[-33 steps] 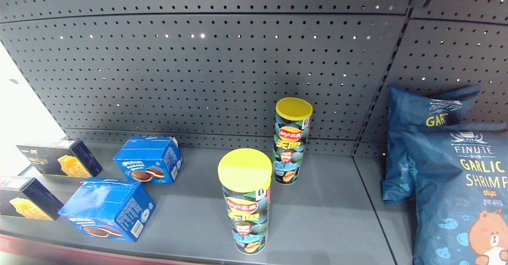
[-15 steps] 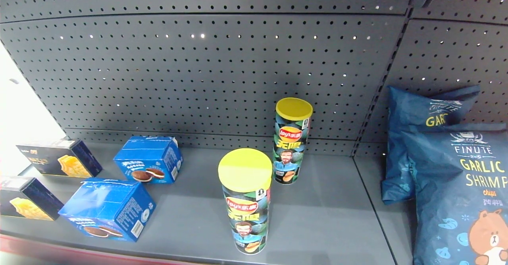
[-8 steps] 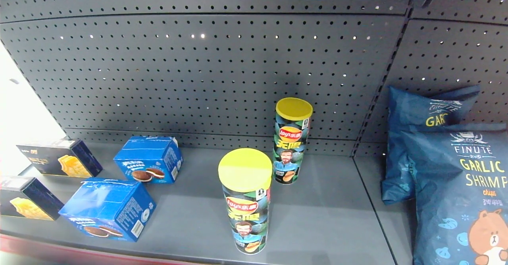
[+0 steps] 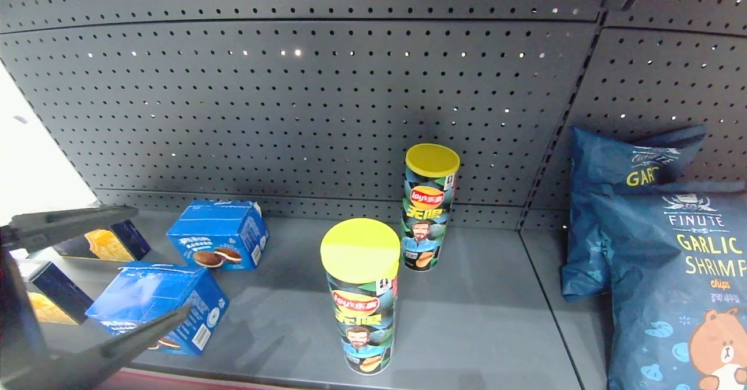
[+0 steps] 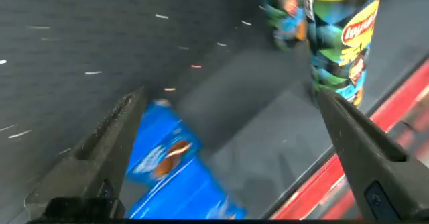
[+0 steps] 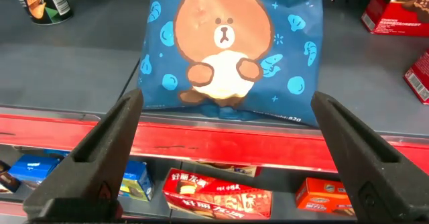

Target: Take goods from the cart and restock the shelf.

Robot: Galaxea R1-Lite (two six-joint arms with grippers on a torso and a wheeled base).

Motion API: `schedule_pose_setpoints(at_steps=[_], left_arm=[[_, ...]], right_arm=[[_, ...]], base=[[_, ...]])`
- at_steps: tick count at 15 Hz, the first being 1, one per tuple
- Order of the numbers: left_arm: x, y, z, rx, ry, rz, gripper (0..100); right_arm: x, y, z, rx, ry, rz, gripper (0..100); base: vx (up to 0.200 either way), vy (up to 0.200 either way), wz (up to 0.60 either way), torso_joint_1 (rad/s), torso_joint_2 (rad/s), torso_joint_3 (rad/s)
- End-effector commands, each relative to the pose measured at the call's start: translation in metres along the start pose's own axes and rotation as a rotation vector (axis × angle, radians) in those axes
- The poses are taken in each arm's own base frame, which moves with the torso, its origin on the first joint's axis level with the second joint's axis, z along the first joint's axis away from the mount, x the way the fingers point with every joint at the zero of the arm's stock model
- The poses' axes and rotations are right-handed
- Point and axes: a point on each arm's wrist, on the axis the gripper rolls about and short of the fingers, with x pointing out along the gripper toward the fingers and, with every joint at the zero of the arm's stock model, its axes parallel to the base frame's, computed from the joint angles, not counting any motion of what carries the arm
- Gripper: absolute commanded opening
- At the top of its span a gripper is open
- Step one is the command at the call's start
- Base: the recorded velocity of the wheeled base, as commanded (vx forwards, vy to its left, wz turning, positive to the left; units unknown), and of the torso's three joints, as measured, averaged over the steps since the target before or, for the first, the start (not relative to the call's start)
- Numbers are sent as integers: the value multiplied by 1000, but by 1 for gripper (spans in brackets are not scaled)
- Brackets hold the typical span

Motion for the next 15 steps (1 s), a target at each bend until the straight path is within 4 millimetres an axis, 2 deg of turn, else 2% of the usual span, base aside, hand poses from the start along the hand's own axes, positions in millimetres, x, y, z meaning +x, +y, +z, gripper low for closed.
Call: schedule_pose_setpoints(at_steps=[1, 7, 10, 15], left_arm=[[43, 1, -28, -72, 114, -129, 100], [101, 2, -42, -71, 130, -231, 100], [115, 0, -47, -80, 150, -263, 100], [127, -11, -48, -75, 174, -308, 100]], right_arm=[[0, 0, 0, 0, 2, 0, 100], [0, 0, 0, 0, 2, 0, 100], [0, 0, 0, 0, 2, 0, 100], [0, 0, 0, 0, 2, 0, 100]], base=[[0, 0, 0, 0, 0, 0], [0, 0, 0, 0, 0, 0], [0, 0, 0, 0, 0, 0], [0, 0, 0, 0, 0, 0]])
